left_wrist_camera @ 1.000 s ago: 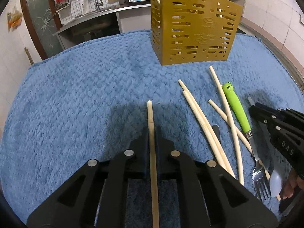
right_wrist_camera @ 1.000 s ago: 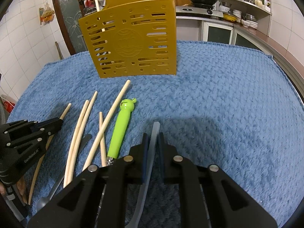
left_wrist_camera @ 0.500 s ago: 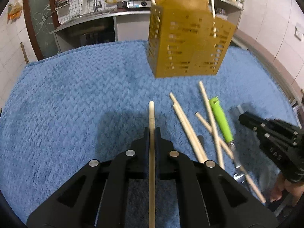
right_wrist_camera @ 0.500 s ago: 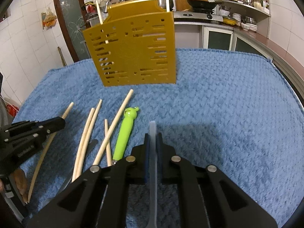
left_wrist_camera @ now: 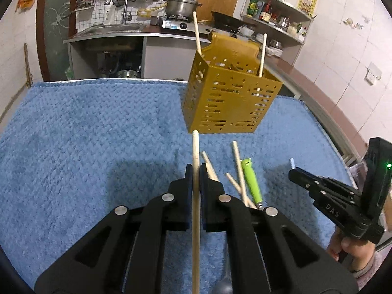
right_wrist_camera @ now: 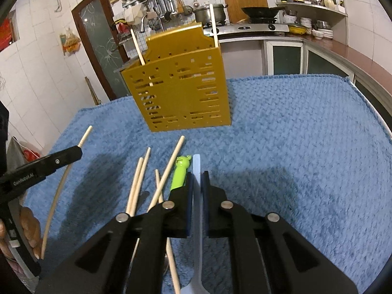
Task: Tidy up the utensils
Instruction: 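Grasp the chopstick with the left gripper while the right gripper grasps the white spoon, then lift both held utensils upright and lower them into the yellow holder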
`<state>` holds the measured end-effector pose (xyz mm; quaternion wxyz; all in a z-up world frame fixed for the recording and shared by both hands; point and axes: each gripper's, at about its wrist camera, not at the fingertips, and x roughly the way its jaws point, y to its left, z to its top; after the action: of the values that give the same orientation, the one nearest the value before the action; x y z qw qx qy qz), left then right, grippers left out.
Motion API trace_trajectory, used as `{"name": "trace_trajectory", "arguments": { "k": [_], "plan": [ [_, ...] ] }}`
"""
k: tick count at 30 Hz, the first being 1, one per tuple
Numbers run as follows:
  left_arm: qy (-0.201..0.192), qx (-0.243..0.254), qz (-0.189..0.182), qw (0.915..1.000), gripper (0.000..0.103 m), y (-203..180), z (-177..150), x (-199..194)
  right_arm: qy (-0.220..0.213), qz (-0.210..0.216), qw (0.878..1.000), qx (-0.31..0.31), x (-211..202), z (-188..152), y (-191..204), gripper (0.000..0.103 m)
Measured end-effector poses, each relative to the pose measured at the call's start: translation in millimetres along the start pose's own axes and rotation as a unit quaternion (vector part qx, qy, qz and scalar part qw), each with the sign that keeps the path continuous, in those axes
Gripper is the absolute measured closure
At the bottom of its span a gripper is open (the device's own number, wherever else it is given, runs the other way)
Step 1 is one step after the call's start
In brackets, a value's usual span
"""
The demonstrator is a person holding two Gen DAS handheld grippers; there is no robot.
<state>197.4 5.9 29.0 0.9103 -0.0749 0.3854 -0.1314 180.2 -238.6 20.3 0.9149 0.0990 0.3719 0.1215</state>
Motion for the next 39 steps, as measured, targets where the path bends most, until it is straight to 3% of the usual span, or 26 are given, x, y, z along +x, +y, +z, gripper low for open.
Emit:
{"name": "trace_trajectory", "arguments": {
  "k": [3, 10, 21, 30, 36, 39],
  "plan": [
    [-0.004, -0.005, -0.027, 0.9996, 0.099, 1, 2, -4, -0.009, 0.003, 1.000, -0.002, -5, 2, 2, 0.096],
    [-0.007, -0.004, -0.049, 0.9987, 0.099, -2, 7, -2, -0.028, -0.002, 1.000, -0.013, -14, 7, 5, 0.096],
    [-0.015, 0.033, -0.047, 0.9983, 0.099, -18, 21, -7, -0.044, -0.002, 0.999, -0.018, -18, 17, 4, 0.096],
    [-0.104, 0.060, -0.040, 0.9920, 0.099, -38, 48, -32, -0.105, -0.007, 0.994, -0.031, -43, 47, 10, 0.096],
    [-0.164, 0.077, -0.033, 0.9829, 0.099, -54, 91, -53, -0.169, -0.019, 0.984, -0.042, -70, 99, 12, 0.096],
    [-0.207, 0.078, -0.037, 0.9745, 0.099, -63, 125, -59, -0.203, -0.023, 0.977, -0.054, -84, 132, 20, 0.096]
  ]
}}
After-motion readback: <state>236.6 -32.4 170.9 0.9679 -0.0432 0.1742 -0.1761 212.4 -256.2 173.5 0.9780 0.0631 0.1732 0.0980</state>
